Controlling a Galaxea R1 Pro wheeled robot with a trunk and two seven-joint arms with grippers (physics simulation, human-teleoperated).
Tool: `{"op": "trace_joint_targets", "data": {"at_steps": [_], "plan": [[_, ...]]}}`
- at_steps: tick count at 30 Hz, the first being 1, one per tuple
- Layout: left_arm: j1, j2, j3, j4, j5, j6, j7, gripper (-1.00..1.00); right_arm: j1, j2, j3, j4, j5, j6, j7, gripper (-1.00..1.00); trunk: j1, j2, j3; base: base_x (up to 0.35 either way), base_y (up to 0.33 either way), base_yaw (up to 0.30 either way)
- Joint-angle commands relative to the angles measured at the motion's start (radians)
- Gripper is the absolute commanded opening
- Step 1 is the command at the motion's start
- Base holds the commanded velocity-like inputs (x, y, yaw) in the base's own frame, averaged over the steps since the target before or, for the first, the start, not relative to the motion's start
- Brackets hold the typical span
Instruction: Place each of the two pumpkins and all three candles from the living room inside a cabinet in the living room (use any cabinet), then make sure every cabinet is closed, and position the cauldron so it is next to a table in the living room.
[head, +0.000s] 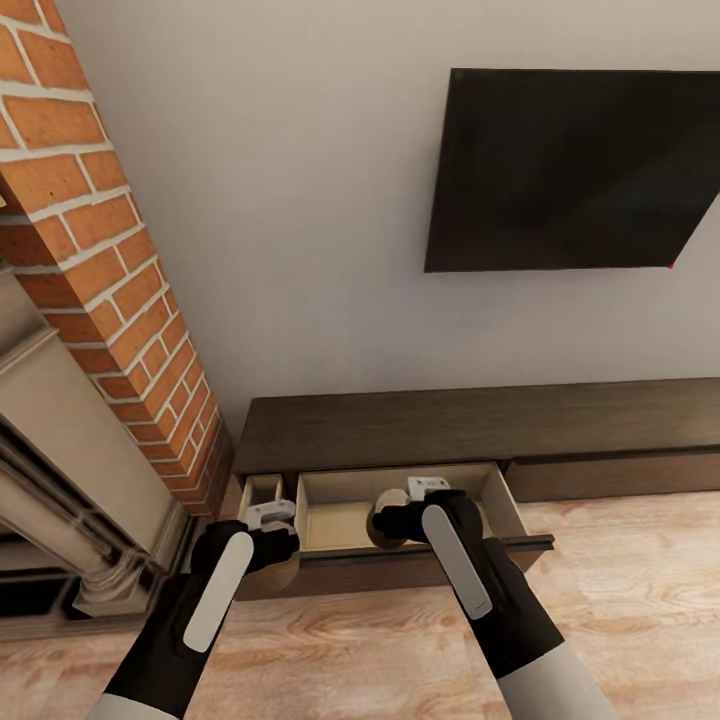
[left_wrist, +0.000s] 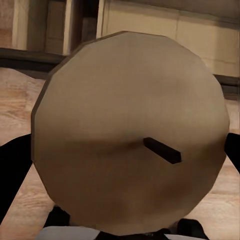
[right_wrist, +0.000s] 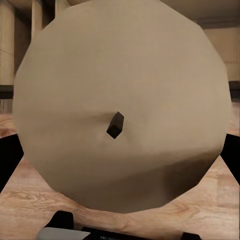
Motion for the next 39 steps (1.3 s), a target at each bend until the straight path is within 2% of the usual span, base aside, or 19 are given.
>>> {"op": "trace_joint_targets", "data": {"at_steps": [1,9,11,13,15,23,29,32,34,39], "plan": [[-0.001,-0.001,-0.005,-0.003,0.009,0.002,0.011,-1.0,-0.001,0.0,0.003,0.0,-0.009,0.003,-0.011,-1.0,0.0,-0.001,-0.001,0.0,0.0,0.0],[-0.018,0.002,-0.019,-0.008,0.009,-0.012,0.001,-1.0,-0.001,0.0,0.008,0.011,-0.008,0.003,-0.012,-1.0,0.0,-0.001,-0.001,0.1,0.0,0.0],[-0.018,0.001,-0.041,-0.005,0.009,-0.025,0.001,-1.0,-0.001,0.0,0.009,0.013,-0.008,0.003,-0.012,-1.0,0.0,-0.001,-0.001,0.061,0.0,0.0],[-0.019,0.001,-0.087,-0.003,0.007,-0.049,0.001,-1.0,-0.001,0.0,0.01,0.013,-0.008,0.003,-0.012,-1.0,0.0,-0.001,-0.001,0.196,0.0,0.0],[-0.019,0.001,-0.109,-0.002,0.006,-0.074,0.001,-1.0,-0.001,0.0,0.01,0.013,-0.008,0.003,-0.012,-1.0,0.0,-0.001,-0.001,0.283,0.0,0.0],[-0.019,0.0,-0.126,-0.001,0.005,-0.109,0.001,-1.0,-0.001,0.0,0.011,0.024,-0.008,0.003,-0.012,-1.0,0.0,-0.001,-0.001,0.127,0.0,0.0],[-0.018,0.0,-0.15,0.0,0.006,-0.121,0.002,-1.0,-0.001,0.001,0.062,0.119,-0.004,-0.01,-0.014,-1.0,0.0,-0.001,-0.001,0.003,0.0,0.0],[-0.018,0.0,-0.184,0.019,0.007,-0.172,0.006,-1.0,-0.001,0.001,0.073,0.149,0.002,-0.028,-0.015,-1.0,0.0,-0.001,-0.001,0.017,0.0,0.0],[-0.019,-0.001,-0.218,0.067,0.004,-0.218,0.008,-1.0,-0.001,0.001,0.076,0.157,0.004,-0.035,-0.015,-1.0,0.0,-0.001,-0.001,0.071,0.0,0.0],[-0.019,-0.002,-0.24,0.094,0.003,-0.251,0.009,-1.0,-0.001,0.001,0.086,0.154,0.008,-0.047,-0.015,-1.0,0.0,-0.001,-0.001,0.135,0.0,0.0]]}}
